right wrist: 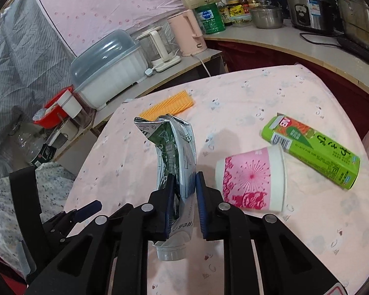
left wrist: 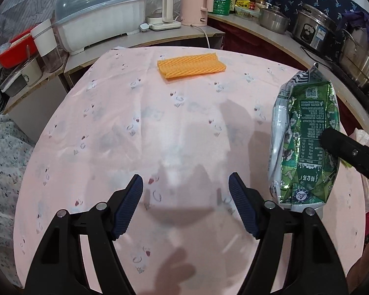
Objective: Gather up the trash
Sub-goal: 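Grasp the orange mesh sleeve with the left tool while the right tool holds the packet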
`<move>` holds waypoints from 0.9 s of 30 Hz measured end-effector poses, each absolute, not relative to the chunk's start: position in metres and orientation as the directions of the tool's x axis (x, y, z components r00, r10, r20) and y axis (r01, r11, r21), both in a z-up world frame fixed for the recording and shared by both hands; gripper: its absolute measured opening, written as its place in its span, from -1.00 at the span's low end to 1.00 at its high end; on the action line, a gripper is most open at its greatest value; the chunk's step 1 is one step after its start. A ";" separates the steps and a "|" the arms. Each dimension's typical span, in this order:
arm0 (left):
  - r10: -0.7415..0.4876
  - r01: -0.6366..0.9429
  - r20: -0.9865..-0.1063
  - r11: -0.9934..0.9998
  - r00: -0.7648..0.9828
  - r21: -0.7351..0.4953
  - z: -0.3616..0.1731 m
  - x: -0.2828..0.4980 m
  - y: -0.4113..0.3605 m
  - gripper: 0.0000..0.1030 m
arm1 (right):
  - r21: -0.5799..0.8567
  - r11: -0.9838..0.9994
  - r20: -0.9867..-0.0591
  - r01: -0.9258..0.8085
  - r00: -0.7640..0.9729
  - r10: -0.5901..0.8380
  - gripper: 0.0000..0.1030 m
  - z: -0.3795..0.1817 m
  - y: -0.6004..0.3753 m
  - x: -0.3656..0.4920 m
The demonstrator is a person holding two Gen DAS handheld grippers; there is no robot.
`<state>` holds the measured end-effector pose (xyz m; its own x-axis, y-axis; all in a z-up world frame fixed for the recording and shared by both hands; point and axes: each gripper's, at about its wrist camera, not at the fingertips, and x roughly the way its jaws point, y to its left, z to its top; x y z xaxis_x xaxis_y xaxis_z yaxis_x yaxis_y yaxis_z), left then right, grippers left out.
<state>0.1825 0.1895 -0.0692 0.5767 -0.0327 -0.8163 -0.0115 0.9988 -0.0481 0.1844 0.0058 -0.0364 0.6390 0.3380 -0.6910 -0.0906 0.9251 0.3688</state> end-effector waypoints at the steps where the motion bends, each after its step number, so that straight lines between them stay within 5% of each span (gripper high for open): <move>1: -0.033 -0.012 -0.812 0.999 0.583 -0.050 -0.066 0.190 0.189 0.33 | 0.370 0.925 -0.686 -0.085 0.647 0.334 -0.68 -0.033 0.002 0.190; 10: -0.048 -0.012 -0.799 0.998 0.600 -0.068 -0.064 0.276 0.194 0.34 | 0.391 0.920 -0.661 -0.027 0.687 0.301 -0.68 -0.023 -0.022 0.255; 27: -0.054 0.211 -0.821 0.974 0.568 0.081 -0.115 0.411 0.182 0.29 | 0.408 0.913 -0.665 -0.009 0.683 0.303 -0.67 -0.037 -0.030 0.339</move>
